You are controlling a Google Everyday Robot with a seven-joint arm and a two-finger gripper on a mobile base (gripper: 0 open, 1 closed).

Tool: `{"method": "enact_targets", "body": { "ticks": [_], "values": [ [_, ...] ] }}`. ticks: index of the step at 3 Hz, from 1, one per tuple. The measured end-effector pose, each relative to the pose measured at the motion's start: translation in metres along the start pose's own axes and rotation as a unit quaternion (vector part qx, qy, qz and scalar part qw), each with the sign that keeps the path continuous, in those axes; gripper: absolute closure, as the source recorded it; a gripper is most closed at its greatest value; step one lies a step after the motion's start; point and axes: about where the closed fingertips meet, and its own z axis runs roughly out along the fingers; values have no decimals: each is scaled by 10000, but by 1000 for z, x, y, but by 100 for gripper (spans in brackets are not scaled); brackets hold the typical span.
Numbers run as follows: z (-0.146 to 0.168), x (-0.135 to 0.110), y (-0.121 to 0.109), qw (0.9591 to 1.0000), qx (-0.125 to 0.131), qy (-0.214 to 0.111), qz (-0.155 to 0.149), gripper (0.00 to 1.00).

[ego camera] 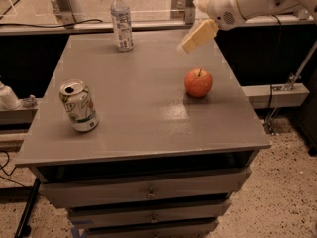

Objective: Move blue plastic bottle near apple

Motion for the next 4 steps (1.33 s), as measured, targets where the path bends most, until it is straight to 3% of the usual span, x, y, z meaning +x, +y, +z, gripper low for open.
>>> {"method": "enact_targets", "body": {
  "ticks": [1,2,3,4],
  "values": [
    [0,0,0,10000,-3,0,-1,0],
    [8,0,-9,9995,147,-284,74,0],
    [45,-4,-40,9943,442,-913,341,0],
    [86,-6,-73,9859,579,-1420,675,0]
  ]
}}
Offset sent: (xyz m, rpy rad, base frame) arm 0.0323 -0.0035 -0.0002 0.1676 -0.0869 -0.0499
